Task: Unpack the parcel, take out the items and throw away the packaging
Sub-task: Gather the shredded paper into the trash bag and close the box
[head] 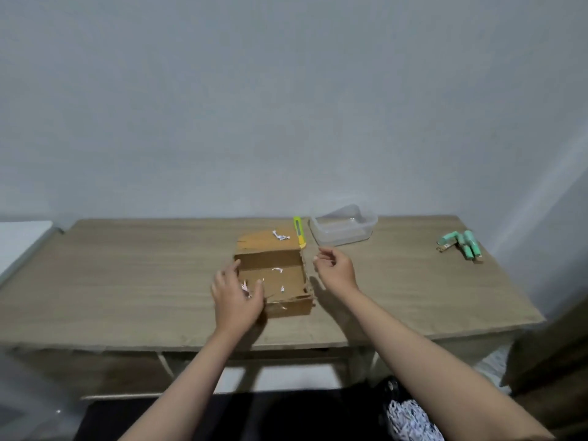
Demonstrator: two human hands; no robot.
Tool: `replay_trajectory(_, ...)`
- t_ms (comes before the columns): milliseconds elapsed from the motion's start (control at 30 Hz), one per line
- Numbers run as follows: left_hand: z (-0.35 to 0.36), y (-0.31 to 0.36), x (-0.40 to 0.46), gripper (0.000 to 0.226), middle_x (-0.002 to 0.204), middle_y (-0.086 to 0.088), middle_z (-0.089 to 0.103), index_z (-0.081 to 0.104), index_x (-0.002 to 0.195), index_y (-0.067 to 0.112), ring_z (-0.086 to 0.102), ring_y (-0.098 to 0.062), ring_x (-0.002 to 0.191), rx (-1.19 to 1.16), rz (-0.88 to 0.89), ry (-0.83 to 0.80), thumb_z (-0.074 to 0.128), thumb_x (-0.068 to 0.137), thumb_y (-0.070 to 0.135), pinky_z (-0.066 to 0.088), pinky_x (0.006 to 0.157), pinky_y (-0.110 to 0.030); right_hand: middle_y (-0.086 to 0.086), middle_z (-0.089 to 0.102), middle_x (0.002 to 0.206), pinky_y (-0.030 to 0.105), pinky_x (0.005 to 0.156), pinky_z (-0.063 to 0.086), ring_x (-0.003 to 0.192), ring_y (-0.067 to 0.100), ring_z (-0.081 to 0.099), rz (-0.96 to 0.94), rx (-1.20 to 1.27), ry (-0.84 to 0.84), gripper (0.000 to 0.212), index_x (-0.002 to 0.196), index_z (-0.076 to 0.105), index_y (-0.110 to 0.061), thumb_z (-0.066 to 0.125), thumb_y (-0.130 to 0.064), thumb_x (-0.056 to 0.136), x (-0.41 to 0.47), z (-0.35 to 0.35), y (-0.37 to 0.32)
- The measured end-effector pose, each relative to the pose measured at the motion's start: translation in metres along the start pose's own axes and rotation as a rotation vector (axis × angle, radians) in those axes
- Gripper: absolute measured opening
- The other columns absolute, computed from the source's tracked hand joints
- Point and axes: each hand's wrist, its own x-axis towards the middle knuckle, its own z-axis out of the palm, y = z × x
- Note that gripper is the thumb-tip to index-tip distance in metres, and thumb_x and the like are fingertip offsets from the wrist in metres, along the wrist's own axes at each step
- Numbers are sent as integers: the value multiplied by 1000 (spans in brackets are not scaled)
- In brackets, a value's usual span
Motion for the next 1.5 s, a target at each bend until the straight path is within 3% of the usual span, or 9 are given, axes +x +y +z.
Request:
replay_trajectory(67, -5, -11, 19, 69, 143, -17, 35, 31, 140, 5, 33, -33, 133, -121, -219, -78, 63, 86, 34, 27, 110, -41, 2, 59, 87, 6, 58, 45, 73, 11, 55, 98, 115, -34, 21, 107, 55, -14, 57, -5, 88, 16, 20, -9)
replay_trajectory(200, -4, -14, 30, 72, 154, -15, 25, 11, 147, 4, 29, -27, 140, -404, -425, -246, 51, 95, 34, 24, 111, -33, 8, 68, 97, 33, 85, 50, 89, 25, 62, 272, 182, -91, 22, 100, 66, -8, 62, -24, 86, 54, 48, -11)
replay_trajectory(467, 22, -49, 38, 88, 140, -12, 48, 35, 140, 15, 44, -27, 130, -577, -464, -232, 42, 74, 73, 30, 112, -48, 0, 65, 63, 18, 46, 49, 50, 9, 63, 384, 533, -164, 26, 89, 65, -12, 48, -30, 95, 67, 67, -7)
replay_trajectory(567, 50, -94, 47, 88, 142, -10, 49, 48, 133, 24, 46, -24, 130, -690, -546, -263, 41, 70, 85, 30, 113, -49, -3, 66, 68, 17, 58, 43, 62, 5, 59, 341, 613, -121, 44, 101, 64, -11, 32, -41, 99, 72, 60, 2)
replay_trajectory(800, 6, -27, 31, 67, 106, -12, 71, 65, 109, 15, 65, -27, 101, -1013, -612, -263, 18, 95, 60, 46, 93, -43, 6, 70, 100, 35, 95, 42, 104, 23, 60, 318, 459, -236, 44, 109, 61, -11, 40, -47, 95, 52, 30, 23)
replay_trajectory(933, 11, -29, 26, 45, 118, -12, 66, 59, 121, 17, 63, -27, 107, -782, -499, -302, 59, 83, 40, 44, 101, -52, -2, 59, 126, 32, 97, 47, 116, 16, 57, 128, 201, -241, 46, 127, 55, -13, 68, -16, 83, 29, 32, 26)
replay_trajectory(1033, 13, -18, 17, 49, 125, -6, 60, 45, 135, 13, 58, -20, 112, -650, -413, -231, 52, 88, 0, 44, 101, -35, 3, 43, 144, 31, 109, 37, 133, 15, 42, 82, 143, -187, 70, 142, 35, -6, 66, 4, 80, 11, 23, 28)
replay_trajectory(1233, 31, 23, -22, 49, 126, -6, 55, 41, 135, 5, 53, -14, 110, -601, -273, -304, 47, 88, -9, 39, 84, -7, 14, 36, 149, 40, 108, 40, 131, 19, 46, 134, 134, -74, 72, 142, 31, 3, 64, 12, 79, -10, -45, 34)
replay_trajectory(1500, 102, 83, -101, 52, 131, -3, 55, 38, 131, 26, 54, -18, 120, -692, -212, -578, 49, 90, -4, 40, 108, -42, -2, 56, 133, 37, 94, 52, 120, 16, 55, 100, 110, 106, 63, 134, 49, -27, 71, -4, 79, -73, -186, 56)
